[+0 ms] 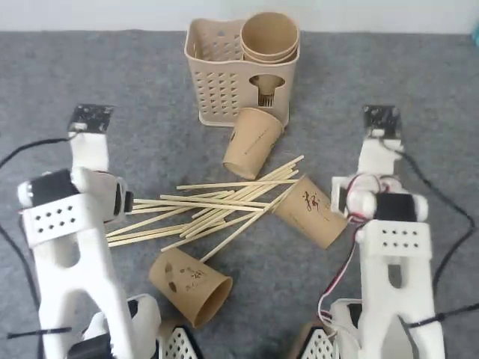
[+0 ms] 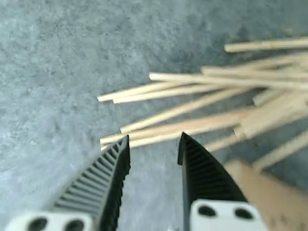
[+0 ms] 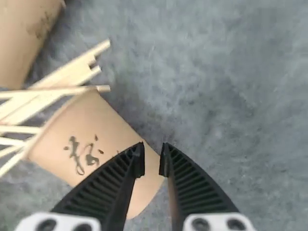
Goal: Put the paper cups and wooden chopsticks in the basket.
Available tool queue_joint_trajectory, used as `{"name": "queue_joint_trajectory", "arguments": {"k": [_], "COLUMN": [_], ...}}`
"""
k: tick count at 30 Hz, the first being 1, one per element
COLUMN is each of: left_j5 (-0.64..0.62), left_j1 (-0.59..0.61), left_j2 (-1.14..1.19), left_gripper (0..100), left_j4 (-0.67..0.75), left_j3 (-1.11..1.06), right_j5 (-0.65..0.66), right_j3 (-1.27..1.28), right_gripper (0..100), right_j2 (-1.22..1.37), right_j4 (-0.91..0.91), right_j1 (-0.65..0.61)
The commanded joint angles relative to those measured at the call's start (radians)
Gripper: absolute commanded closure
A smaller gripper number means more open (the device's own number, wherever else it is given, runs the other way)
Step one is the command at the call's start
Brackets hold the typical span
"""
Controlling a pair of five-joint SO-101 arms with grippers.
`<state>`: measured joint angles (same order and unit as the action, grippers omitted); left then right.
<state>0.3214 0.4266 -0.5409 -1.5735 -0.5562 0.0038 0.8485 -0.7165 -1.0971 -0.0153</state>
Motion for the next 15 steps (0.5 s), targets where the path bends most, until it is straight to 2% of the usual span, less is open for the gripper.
{"name": "queue_joint_trajectory", "arguments": {"k": [1,5,10,13,15], "left_j5": [0.080,0.095,0.071,0.021,0.026], "left_j1": [-0.069,-0.173,-0.425,-0.551,-0.577], "left_j2": [-0.031,-0.160,-0.331,-0.344,-0.336], "left_gripper": [84,84,84,84,84], "left_j4": [-0.183,-0.184,-0.184,-0.184,-0.184], "left_j3": [0.136,0.133,0.019,-0.061,-0.047], "right_j5": [0.017,0.017,0.017,0.017,0.017], "right_j3": [0.077,0.132,0.137,0.138,0.138], "right_gripper": [92.4,92.4,92.4,92.4,92.4], "right_j2": [-0.019,0.027,0.090,0.117,0.131], "right_j4": [0.104,0.180,0.189,0.193,0.200], "right_j1": [0.013,0.013,0.015,0.015,0.015]}}
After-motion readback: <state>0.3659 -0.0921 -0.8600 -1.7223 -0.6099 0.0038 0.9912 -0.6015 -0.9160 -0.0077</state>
